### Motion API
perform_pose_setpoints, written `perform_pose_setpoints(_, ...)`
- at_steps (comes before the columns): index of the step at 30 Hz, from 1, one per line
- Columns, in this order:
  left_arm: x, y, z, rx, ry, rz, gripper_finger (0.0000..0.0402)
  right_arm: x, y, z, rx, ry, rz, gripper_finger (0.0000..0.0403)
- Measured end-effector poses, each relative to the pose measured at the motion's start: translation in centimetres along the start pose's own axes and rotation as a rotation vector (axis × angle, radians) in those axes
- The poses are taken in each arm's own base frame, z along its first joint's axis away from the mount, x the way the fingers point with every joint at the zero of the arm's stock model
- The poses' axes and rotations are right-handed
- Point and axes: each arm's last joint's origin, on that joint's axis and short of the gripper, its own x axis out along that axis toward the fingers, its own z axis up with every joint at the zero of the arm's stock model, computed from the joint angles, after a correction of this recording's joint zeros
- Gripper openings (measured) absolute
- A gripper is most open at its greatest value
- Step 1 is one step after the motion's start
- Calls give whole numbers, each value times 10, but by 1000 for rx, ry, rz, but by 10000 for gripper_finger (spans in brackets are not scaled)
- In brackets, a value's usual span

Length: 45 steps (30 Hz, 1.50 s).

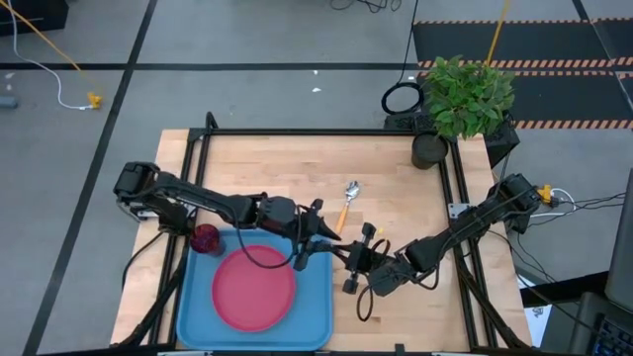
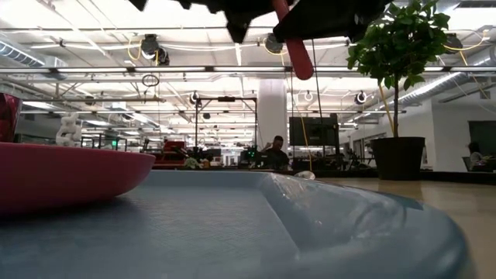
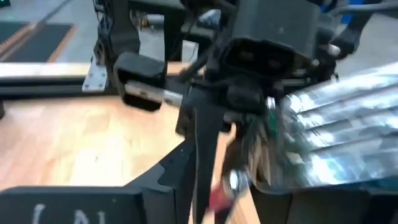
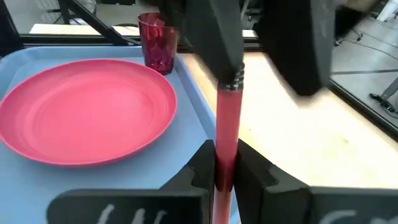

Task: Pick and place plate/cup/fork/spoon on tray
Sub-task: Put the pink fork on the blue serving tray to the right of the pink plate

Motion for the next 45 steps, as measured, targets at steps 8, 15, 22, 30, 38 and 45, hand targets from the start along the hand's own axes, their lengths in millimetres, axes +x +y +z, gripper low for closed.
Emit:
perform_pose_setpoints(8, -14, -12, 11, 25, 1, -15, 132, 0, 3, 4, 38, -21, 50, 22)
perform_pose_setpoints(15, -29, -23, 20, 64, -1, 42, 89, 0, 2, 4, 41, -29, 36, 23)
perform_pose_setpoints(22, -53, -33, 28, 101, 42, 134, 78, 2, 0, 5, 50, -29, 24, 24)
perform_pose_setpoints(30, -55, -45, 30, 242, 31, 293, 79, 8, -6, 6, 94, -18, 1, 24)
perform_pose_setpoints(38, -56, -59, 33, 357, 1, 348, 79, 8, -7, 6, 100, -18, 0, 24)
perform_pose_setpoints(45, -59, -73, 38, 415, -51, 412, 79, 11, -9, 7, 117, -16, -11, 24)
